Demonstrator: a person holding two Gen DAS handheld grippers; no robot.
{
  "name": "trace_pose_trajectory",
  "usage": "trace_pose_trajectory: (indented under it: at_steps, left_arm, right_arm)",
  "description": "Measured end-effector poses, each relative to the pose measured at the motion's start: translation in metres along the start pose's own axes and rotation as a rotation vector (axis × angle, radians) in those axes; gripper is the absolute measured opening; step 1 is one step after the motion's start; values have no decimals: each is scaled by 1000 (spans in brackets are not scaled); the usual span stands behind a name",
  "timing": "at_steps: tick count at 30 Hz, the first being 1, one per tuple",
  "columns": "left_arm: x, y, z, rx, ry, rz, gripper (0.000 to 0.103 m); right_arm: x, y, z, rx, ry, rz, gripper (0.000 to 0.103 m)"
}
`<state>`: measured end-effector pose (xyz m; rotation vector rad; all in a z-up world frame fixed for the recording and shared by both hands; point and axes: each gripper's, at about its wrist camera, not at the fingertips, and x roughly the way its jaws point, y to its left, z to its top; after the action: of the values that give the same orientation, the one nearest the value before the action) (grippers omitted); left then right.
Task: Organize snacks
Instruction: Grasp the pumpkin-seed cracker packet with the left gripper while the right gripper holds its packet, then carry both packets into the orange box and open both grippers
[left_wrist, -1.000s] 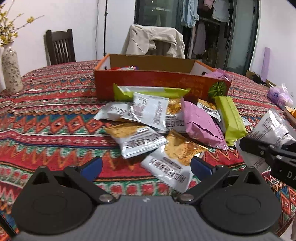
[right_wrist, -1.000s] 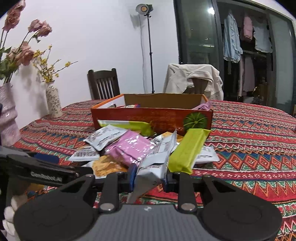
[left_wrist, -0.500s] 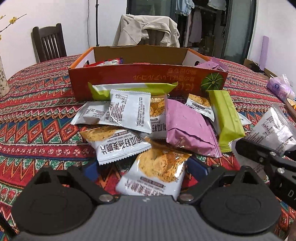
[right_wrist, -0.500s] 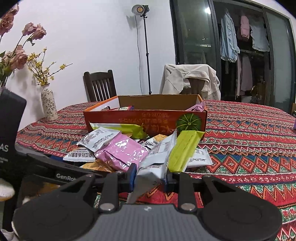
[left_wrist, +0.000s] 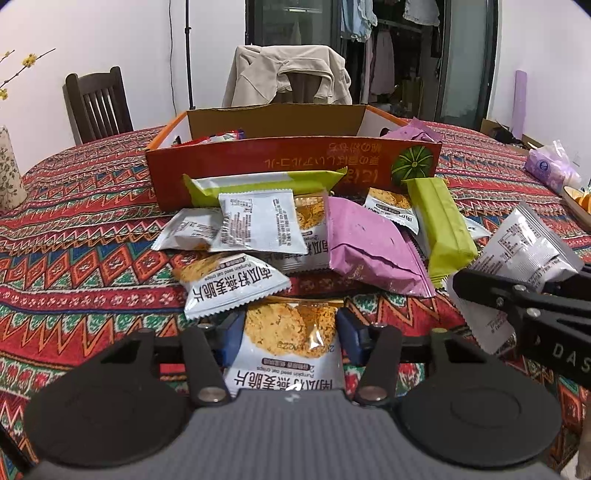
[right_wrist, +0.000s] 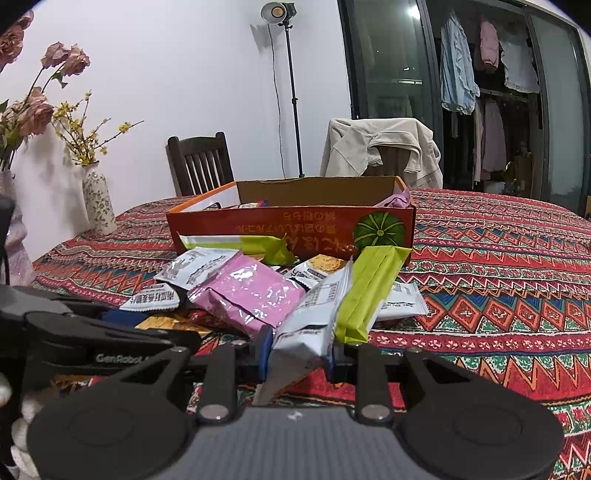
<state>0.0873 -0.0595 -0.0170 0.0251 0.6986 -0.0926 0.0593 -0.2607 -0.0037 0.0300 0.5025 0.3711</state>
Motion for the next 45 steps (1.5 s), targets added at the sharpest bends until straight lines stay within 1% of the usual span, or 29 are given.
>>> trace_pose_trajectory:
  at_steps: [5, 9, 13, 19, 24, 29, 35, 40, 45]
  left_arm:
    - [-16, 6, -3, -6, -24, -19, 53]
    - [-32, 11, -2, -12, -64, -38, 53]
    - [-45, 15, 1, -17, -104, -41, 53]
    - [-61, 19, 10, -16, -165, -44, 53]
    - [-71, 19, 25, -1, -227, -26, 53]
    - [-73, 23, 54, -10, -285, -2, 53]
    - [-61, 30, 98, -34, -336, 37, 53]
    - [-41, 36, 132, -81, -352, 75, 53]
    - [-11, 41, 156, -113, -359, 102, 53]
  right_arm:
    - [-4, 3, 1, -6, -8, 0, 27]
    - [-7, 5, 2, -11, -14, -1, 27]
    - [-10, 7, 3, -15, -19, -4, 27]
    - [-14, 11, 9, -26, -33, -10, 27]
    - [-14, 13, 20, -39, -52, -11, 27]
    - [-14, 11, 46, -44, -103, -12, 27]
    - [-3, 7, 90, -53, -154, -21, 27]
    - [20, 3, 128, -37, -169, -16, 27]
    - [52, -1, 154, -29, -167, -35, 27]
